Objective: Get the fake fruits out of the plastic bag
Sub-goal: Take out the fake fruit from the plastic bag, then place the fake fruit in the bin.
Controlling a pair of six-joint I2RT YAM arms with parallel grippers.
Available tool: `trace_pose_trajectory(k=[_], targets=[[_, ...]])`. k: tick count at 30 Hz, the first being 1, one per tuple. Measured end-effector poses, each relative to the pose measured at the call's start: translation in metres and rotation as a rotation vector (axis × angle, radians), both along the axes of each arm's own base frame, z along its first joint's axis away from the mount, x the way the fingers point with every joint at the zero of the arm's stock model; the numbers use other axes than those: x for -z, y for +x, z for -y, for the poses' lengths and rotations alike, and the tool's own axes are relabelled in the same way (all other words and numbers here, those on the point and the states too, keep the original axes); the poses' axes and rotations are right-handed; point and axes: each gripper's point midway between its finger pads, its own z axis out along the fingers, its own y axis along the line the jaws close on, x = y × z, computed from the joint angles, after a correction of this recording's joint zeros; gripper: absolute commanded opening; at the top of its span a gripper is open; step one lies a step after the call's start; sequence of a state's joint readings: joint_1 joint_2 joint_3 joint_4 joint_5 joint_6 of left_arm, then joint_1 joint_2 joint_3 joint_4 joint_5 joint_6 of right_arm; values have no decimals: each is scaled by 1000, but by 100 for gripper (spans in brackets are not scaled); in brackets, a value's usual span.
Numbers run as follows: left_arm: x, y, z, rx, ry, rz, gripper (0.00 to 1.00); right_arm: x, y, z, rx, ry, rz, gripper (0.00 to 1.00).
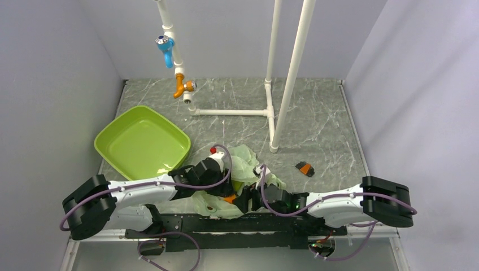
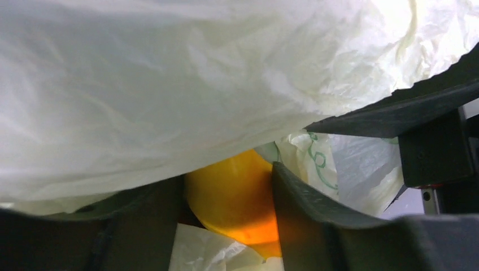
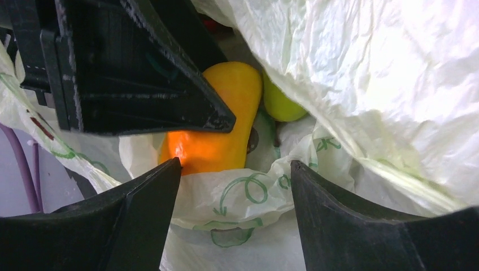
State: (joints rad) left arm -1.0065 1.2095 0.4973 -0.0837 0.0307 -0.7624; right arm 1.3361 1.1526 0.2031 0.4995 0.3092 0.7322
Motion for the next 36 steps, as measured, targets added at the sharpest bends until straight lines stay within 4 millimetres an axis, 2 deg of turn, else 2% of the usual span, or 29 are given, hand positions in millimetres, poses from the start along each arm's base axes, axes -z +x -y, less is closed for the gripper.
trace_pose_trajectory(k=[3, 7, 10, 15, 19, 22, 26, 31, 36], targets=[[-2, 2, 3, 8, -6, 11, 31, 3, -1, 3, 6, 2, -14, 81], [-10, 3, 3, 27, -12, 39, 28, 8, -4, 11, 15, 1, -32, 84], [-26, 3, -2, 40, -21, 83, 24, 13, -6, 16, 21, -12, -46, 87], [-67, 14, -3, 31, -63, 192, 20, 8, -5, 18, 30, 7, -49, 90], [-99, 20, -2, 18, -137, 262, 18, 10, 0, 22, 57, -27, -51, 88], [-114, 20, -4, 12, -168, 298, 17, 5, 8, 17, 79, -56, -45, 85], [-136, 21, -12, -4, -198, 347, 16, -5, 29, 5, 135, -78, -40, 80], [-188, 22, -19, -19, -302, 435, 16, 0, 55, 6, 193, -109, -61, 80], [-241, 19, -28, -24, -397, 516, 15, 1, 62, -1, 181, -148, -63, 79]])
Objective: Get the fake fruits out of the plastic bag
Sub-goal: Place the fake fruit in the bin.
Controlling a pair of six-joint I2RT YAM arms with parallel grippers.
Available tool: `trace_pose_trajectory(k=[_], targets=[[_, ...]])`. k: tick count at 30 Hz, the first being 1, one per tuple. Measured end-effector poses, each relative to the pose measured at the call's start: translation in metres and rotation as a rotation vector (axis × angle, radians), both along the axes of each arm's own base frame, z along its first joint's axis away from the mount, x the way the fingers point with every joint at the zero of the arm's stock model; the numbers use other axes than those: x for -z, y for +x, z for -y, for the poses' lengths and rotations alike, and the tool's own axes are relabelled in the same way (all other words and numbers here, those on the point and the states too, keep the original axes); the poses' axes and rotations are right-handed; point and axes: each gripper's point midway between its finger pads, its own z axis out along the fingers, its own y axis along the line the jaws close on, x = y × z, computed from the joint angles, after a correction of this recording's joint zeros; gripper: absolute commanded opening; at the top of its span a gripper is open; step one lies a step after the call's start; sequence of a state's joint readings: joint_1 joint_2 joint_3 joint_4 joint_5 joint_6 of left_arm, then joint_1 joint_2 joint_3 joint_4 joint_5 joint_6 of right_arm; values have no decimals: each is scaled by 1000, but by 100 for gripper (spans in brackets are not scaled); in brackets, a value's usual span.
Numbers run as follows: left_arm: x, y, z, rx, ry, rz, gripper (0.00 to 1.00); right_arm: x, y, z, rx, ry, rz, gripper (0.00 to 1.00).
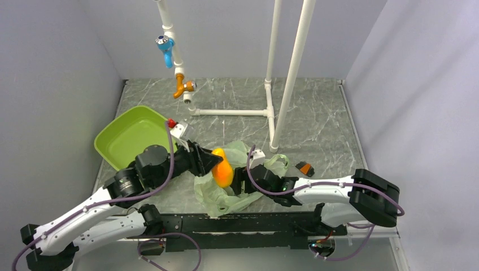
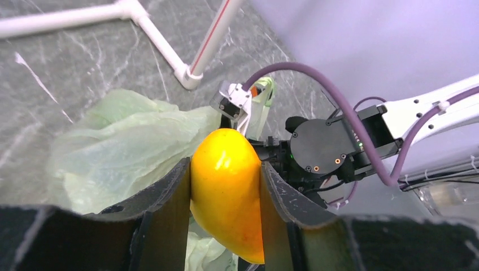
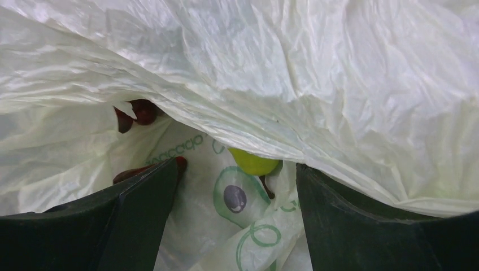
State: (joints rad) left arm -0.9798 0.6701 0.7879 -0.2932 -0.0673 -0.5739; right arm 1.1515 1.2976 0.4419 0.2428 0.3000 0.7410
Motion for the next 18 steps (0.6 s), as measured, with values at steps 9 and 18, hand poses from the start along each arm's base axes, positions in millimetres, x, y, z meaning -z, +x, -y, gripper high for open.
trace_pose_trajectory(k=[9, 18], targets=[[-40, 31, -66, -274, 170, 82, 12, -6, 7, 1, 2, 1, 4, 80], [3, 61, -159, -623, 453, 23, 11, -12, 10, 8, 0, -4, 17, 79]])
